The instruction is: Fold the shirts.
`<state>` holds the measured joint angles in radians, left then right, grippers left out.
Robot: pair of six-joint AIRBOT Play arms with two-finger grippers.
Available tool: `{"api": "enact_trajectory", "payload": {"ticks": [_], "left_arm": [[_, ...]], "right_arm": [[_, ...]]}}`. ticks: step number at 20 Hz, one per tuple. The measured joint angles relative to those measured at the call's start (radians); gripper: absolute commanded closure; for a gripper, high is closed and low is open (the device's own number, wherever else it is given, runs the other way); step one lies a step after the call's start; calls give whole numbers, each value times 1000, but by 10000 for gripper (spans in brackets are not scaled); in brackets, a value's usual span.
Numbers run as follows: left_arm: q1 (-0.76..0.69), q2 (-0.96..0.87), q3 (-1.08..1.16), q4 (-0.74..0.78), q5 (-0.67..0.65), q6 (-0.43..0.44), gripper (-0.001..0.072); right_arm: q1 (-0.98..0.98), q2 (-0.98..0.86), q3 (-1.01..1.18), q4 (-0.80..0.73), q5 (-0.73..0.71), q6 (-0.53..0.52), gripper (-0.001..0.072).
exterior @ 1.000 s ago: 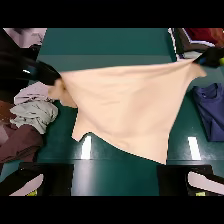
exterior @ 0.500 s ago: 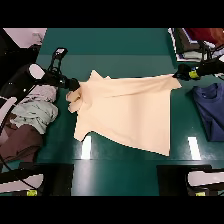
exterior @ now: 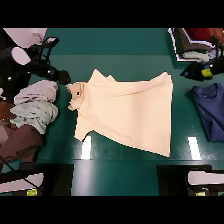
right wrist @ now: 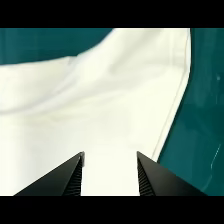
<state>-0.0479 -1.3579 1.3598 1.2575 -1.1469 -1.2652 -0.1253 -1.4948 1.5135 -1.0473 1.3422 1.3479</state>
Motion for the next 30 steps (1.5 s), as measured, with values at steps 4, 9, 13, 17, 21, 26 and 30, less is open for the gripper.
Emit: {"api": "enact_trajectory", "payload": {"ticks": [4,9,13,17,21,26,30], "left_arm": [[34,88,-202,-85,-90,-13,196],[45,165,-502,-198,-43,6,197],[47,179,-657,-312,41,71,205],[48,183,-732,-379,92,104,206],[48,182,-761,-402,135,121,677],[47,184,-762,-422,139,147,681],[47,190,-722,-431,125,148,680]], "right_arm": [[-69,152,-204,0,69,-19,327],[-139,314,-435,2,111,-34,327],[-199,402,-582,6,120,-40,327],[-240,456,-694,6,122,-42,327],[-254,476,-785,6,120,-46,327],[-258,483,-912,4,101,-48,325],[-258,483,-1035,3,85,-48,323]]}}
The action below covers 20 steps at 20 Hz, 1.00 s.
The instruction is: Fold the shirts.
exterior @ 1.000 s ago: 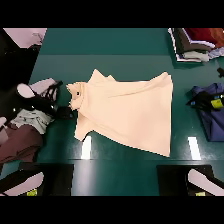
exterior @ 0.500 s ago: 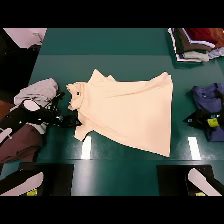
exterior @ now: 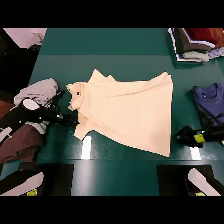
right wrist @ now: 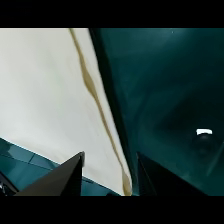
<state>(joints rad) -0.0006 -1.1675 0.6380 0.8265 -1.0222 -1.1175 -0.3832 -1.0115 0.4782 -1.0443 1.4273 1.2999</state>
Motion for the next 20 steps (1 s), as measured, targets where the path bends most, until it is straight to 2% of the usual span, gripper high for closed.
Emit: {"api": "enact_trajectory", "payload": {"ticks": [6,7,8,9,14,17,20], "left_arm": [[0,2,64,-3,-14,-3,681],[0,2,69,-3,-16,-3,681],[0,2,72,-2,-20,-6,681],[0,2,74,-2,-26,-6,682],[0,71,151,52,-48,-51,682],[0,186,331,141,-74,-89,681],[-1,278,602,190,-89,-105,681]], "right_arm": [[104,-39,-64,53,-25,-13,339],[133,-52,-66,57,-31,-14,433],[165,-66,-69,59,-45,-16,589],[195,-79,-70,57,-63,-17,700],[320,-67,-8,38,-122,-19,701],[353,24,170,49,-101,16,701],[364,124,443,55,-132,48,701]]}}
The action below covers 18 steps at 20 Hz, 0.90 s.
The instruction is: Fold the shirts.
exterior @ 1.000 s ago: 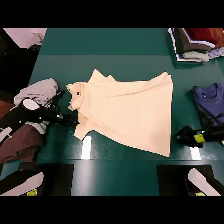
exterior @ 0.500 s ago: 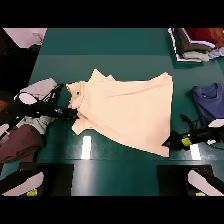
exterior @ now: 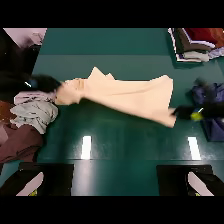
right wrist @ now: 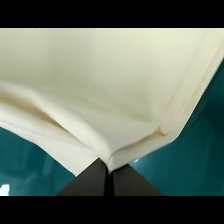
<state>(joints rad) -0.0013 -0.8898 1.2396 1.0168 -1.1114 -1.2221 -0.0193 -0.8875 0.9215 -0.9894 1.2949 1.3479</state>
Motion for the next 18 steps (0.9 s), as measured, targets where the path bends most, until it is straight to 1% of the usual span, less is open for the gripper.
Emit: {"api": "enact_trajectory", "payload": {"ticks": [3,5,7,9,11,14,16,18], "left_arm": [[0,41,317,22,-2,-6,681],[0,53,508,27,16,-10,681],[0,60,671,31,48,-21,681],[0,63,794,30,77,-32,681],[0,66,875,13,104,-42,681],[0,58,921,-18,113,-56,681],[0,40,882,-22,101,-67,681],[0,9,798,-23,81,-77,680]], "right_arm": [[4,72,321,-13,-82,12,701],[4,95,527,-47,-114,19,701],[4,98,718,-95,-118,27,701],[4,82,887,-151,-87,40,701],[4,47,1031,-196,-35,53,702],[4,-10,1151,-236,56,79,702],[4,-41,1143,-249,101,99,702],[4,-79,1092,-257,139,120,702]]}}
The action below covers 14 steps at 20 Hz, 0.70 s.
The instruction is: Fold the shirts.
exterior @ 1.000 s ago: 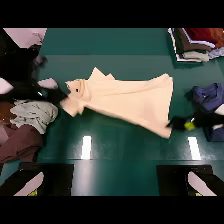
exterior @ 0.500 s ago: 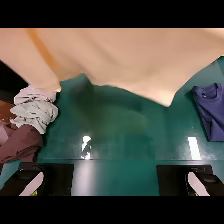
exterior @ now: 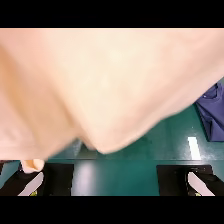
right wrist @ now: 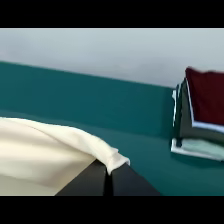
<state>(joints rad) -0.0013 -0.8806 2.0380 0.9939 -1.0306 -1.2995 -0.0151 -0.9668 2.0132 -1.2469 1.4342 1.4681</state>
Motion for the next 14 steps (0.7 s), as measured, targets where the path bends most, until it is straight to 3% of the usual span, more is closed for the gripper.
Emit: {"api": "enact_trajectory", "payload": {"ticks": [8,14], "left_arm": [[0,-454,-309,-3,-154,-32,679],[0,-792,-349,-13,-88,-31,678]], "right_arm": [[0,-312,-276,-13,108,48,702],[1,-583,-417,-6,-31,45,700]]}}
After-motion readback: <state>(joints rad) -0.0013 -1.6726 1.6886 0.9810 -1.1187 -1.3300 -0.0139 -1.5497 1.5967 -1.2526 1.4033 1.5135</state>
